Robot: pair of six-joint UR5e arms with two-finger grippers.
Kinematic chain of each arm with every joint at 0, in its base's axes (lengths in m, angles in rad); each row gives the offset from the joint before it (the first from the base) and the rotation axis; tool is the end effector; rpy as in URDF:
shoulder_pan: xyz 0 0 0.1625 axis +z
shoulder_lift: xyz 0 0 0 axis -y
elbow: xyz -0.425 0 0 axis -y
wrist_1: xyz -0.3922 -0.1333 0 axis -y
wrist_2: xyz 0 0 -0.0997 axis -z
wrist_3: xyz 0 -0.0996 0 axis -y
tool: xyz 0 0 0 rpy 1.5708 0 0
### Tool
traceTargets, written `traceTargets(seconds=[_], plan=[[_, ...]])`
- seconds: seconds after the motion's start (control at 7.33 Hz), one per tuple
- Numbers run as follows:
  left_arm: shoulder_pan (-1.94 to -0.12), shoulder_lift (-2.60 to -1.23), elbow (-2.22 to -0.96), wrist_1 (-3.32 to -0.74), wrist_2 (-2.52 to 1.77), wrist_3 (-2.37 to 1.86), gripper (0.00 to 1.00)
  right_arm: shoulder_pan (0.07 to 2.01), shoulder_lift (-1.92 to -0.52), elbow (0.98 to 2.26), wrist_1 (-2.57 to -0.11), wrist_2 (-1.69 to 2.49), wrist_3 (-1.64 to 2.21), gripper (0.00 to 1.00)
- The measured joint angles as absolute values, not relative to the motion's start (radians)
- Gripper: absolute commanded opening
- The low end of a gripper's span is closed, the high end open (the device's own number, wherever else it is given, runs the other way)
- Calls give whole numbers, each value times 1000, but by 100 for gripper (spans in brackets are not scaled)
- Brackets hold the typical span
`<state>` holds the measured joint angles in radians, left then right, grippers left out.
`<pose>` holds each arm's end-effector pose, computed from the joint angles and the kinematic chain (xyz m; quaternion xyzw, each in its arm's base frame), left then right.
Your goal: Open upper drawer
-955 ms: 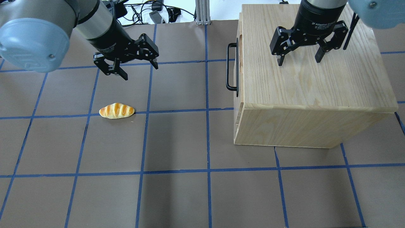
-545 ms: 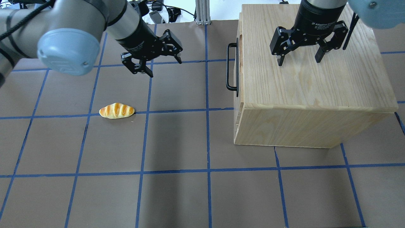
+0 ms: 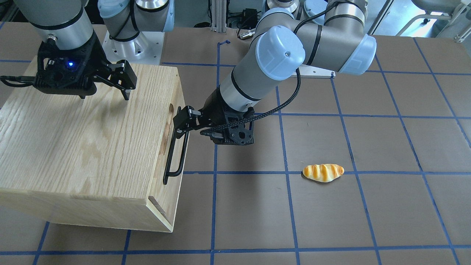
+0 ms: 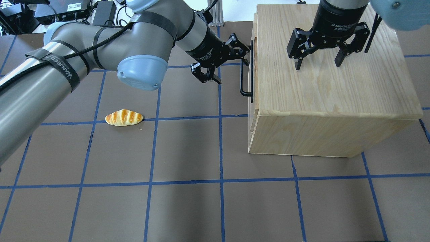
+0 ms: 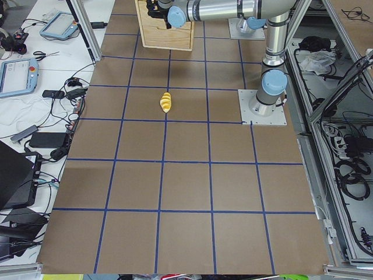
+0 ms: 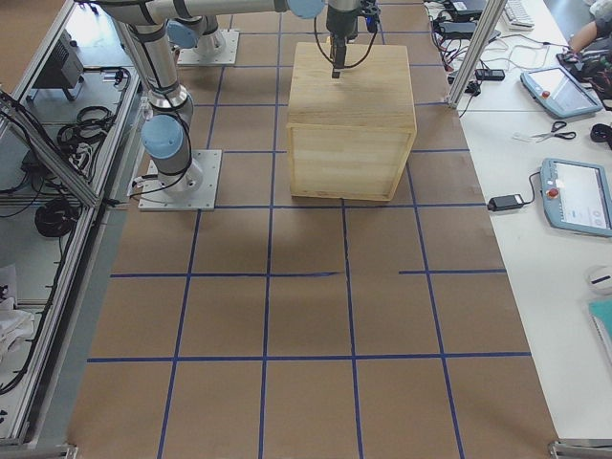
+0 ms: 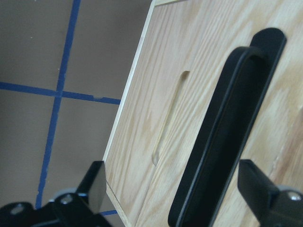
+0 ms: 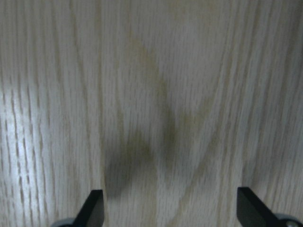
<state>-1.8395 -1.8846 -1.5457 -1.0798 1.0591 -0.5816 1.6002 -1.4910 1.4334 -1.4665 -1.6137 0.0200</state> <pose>-0.3407 -0.5516 0.3900 0.1247 -0.9547 -0.0149 0.2696 0.1443 -0.5164 0.5047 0.0052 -0.9995 -0.0228 0.0220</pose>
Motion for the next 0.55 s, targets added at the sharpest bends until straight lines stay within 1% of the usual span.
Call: traceTargets(seconds=[0.55], plan=[[-1846,-1905,-1542,-1063,1064,-544,100,1601,-1491,1433,-1466,-1614,20,100]])
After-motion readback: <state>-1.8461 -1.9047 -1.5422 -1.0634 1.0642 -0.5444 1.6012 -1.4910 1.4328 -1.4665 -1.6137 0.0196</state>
